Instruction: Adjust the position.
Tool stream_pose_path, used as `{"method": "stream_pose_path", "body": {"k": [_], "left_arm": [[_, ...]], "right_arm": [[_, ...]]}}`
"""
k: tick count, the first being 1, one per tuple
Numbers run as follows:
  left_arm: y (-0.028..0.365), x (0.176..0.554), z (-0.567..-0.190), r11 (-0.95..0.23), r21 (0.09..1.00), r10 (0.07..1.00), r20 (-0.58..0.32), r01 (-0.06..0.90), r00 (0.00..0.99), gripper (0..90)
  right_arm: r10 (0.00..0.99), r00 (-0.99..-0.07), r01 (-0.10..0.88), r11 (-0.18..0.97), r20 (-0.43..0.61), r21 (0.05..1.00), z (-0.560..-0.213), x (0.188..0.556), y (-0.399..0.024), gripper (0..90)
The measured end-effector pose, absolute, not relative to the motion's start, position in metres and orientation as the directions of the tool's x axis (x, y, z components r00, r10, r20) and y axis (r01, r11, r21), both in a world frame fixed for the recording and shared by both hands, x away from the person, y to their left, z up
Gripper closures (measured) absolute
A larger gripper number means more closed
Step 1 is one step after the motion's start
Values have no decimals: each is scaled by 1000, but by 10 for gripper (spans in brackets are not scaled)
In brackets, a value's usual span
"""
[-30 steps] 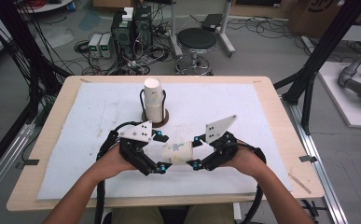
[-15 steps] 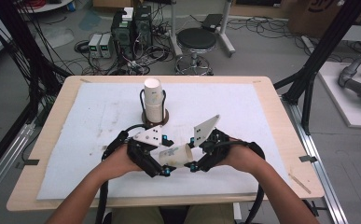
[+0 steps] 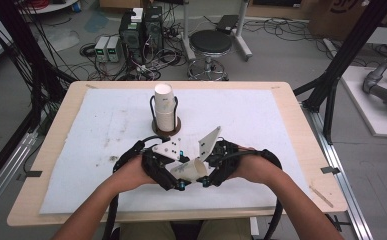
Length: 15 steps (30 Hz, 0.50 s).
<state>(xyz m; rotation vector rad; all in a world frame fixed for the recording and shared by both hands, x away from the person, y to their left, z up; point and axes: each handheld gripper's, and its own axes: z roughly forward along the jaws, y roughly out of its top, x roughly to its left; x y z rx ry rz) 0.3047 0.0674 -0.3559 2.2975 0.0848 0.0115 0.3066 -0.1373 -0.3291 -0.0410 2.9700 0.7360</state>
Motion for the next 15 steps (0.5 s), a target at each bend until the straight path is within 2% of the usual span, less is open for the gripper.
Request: {"method": "stream_pose_path", "body": {"k": [6,9,15], "left_arm": [[65,306,-360,-670,740,52,-37,63,998,322],[66,306,-360,-673,738,38,-43,57,998,372],[67,305,-364,-654,753,44,-56,71,997,387]], "right_arm": [[-28,-996,-62,900,-84,432,-329,305,-131,376],[-31,-996,-64,902,-83,427,-329,305,-130,377],[-41,-996,-73,896,-81,438,-329,306,-130,384]]}}
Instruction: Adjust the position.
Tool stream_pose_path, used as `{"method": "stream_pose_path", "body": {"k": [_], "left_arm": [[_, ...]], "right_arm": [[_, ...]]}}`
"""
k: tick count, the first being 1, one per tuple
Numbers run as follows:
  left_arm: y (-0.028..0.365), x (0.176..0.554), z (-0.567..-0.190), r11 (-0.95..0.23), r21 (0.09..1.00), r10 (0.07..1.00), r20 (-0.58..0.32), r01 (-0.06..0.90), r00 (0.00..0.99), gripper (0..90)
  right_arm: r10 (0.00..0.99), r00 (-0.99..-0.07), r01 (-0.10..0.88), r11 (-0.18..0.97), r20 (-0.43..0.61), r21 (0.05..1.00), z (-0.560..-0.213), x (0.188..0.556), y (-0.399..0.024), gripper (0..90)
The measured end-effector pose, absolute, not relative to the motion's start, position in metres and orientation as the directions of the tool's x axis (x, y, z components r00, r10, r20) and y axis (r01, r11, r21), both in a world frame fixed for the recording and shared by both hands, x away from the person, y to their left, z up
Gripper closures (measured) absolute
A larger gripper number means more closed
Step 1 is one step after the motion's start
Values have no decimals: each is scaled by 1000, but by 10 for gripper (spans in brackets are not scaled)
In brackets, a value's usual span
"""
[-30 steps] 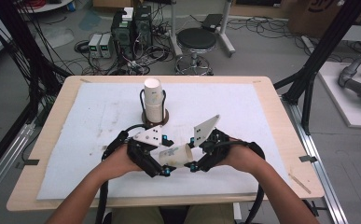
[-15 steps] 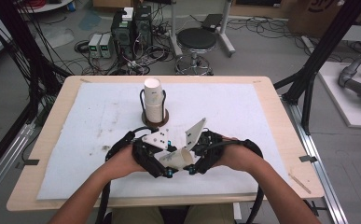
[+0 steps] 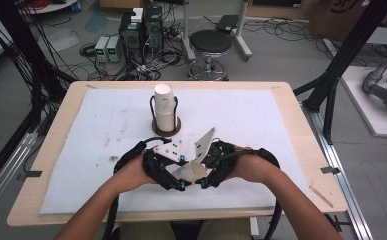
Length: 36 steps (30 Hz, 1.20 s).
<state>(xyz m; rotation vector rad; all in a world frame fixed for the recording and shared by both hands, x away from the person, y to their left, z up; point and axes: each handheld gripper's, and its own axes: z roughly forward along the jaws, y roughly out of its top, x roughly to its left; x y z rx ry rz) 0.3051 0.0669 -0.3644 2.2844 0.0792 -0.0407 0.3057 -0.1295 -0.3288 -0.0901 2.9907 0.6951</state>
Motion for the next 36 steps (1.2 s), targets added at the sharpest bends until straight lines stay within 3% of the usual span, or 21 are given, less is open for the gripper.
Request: {"method": "stream_pose_path", "body": {"k": [5,11,18,36], "left_arm": [[72,307,-368,-625,775,71,-65,95,995,390],[91,310,-372,-550,822,124,-93,147,988,379],[122,308,-383,-408,888,225,-128,213,966,375],[181,299,-402,-139,973,414,-109,181,904,366]], "right_arm": [[-34,-995,-74,882,-94,465,-330,307,-130,323],[65,-996,10,759,-60,650,-322,311,-144,217],[219,-974,87,588,-54,804,-319,315,-176,210],[507,-862,220,390,-9,894,-364,311,-239,199]]}}
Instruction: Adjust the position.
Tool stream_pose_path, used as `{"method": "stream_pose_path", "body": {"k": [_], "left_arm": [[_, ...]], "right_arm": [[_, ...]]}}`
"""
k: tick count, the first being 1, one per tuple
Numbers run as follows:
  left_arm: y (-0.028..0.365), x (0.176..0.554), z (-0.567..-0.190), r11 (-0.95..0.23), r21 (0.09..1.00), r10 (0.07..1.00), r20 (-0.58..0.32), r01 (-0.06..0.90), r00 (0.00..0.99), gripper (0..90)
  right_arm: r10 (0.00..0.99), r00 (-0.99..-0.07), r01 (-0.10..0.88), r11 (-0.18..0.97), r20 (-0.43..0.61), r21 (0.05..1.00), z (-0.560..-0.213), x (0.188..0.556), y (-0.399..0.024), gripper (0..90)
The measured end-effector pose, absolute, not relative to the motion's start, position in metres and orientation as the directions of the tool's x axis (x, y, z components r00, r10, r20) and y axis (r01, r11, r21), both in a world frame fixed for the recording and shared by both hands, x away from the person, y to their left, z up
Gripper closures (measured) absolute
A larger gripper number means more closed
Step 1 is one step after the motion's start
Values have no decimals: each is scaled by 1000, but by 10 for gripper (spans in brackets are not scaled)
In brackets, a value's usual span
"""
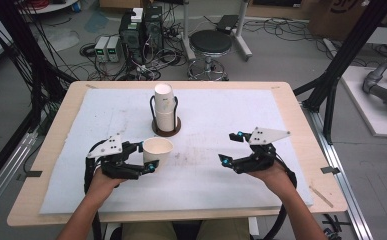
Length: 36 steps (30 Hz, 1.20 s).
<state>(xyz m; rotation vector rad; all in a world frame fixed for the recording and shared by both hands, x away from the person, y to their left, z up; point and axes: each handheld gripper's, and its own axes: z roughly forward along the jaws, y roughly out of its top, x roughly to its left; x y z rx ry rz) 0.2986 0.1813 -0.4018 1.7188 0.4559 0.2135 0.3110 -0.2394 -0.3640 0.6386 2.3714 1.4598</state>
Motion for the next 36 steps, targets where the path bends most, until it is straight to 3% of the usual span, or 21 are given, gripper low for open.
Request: {"method": "stream_pose_path", "body": {"k": [16,36], "left_arm": [[221,295,-404,26,992,543,-120,126,831,358],[243,292,-409,64,996,604,-87,61,792,350]], "right_arm": [[634,-773,257,300,9,919,-397,305,-270,200],[673,-740,247,287,-11,926,-395,302,-280,200]]}}
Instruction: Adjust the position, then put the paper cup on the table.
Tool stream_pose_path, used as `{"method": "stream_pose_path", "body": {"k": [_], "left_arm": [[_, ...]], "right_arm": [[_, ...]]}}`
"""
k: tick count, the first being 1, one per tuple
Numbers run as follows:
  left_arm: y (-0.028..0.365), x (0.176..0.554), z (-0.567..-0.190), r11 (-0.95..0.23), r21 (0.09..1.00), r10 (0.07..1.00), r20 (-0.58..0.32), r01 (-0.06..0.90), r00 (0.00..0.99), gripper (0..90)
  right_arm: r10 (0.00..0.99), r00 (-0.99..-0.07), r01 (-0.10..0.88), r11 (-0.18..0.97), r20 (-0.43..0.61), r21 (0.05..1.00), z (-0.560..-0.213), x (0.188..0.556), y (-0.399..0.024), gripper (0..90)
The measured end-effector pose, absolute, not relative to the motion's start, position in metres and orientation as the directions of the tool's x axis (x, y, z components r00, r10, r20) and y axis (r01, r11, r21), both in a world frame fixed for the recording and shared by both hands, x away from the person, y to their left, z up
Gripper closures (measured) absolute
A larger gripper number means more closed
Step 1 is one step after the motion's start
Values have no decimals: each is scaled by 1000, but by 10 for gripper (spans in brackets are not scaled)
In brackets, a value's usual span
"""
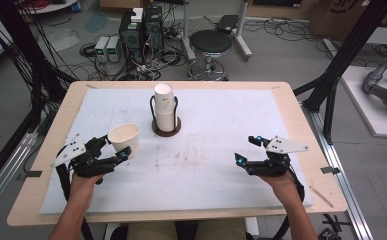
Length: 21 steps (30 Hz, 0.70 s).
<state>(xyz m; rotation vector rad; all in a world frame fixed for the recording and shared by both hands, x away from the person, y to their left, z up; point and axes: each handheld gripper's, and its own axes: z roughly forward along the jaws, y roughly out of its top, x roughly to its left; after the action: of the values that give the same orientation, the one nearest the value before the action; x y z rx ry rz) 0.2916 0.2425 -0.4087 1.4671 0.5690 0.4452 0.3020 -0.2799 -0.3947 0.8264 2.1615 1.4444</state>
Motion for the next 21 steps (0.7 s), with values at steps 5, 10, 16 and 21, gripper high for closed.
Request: {"method": "stream_pose_path", "body": {"k": [5,10,16,21], "left_arm": [[243,293,-409,69,996,604,-85,54,792,346],[244,295,-410,65,997,609,-78,48,789,345],[248,302,-415,71,996,622,-88,56,778,342],[249,312,-421,74,993,646,-116,90,754,338]], "right_arm": [[676,-737,249,278,-5,928,-394,301,-282,200],[673,-740,254,287,-6,924,-396,301,-281,200],[670,-743,254,295,-9,921,-397,301,-279,200],[668,-744,257,299,-9,919,-398,299,-280,200]]}}
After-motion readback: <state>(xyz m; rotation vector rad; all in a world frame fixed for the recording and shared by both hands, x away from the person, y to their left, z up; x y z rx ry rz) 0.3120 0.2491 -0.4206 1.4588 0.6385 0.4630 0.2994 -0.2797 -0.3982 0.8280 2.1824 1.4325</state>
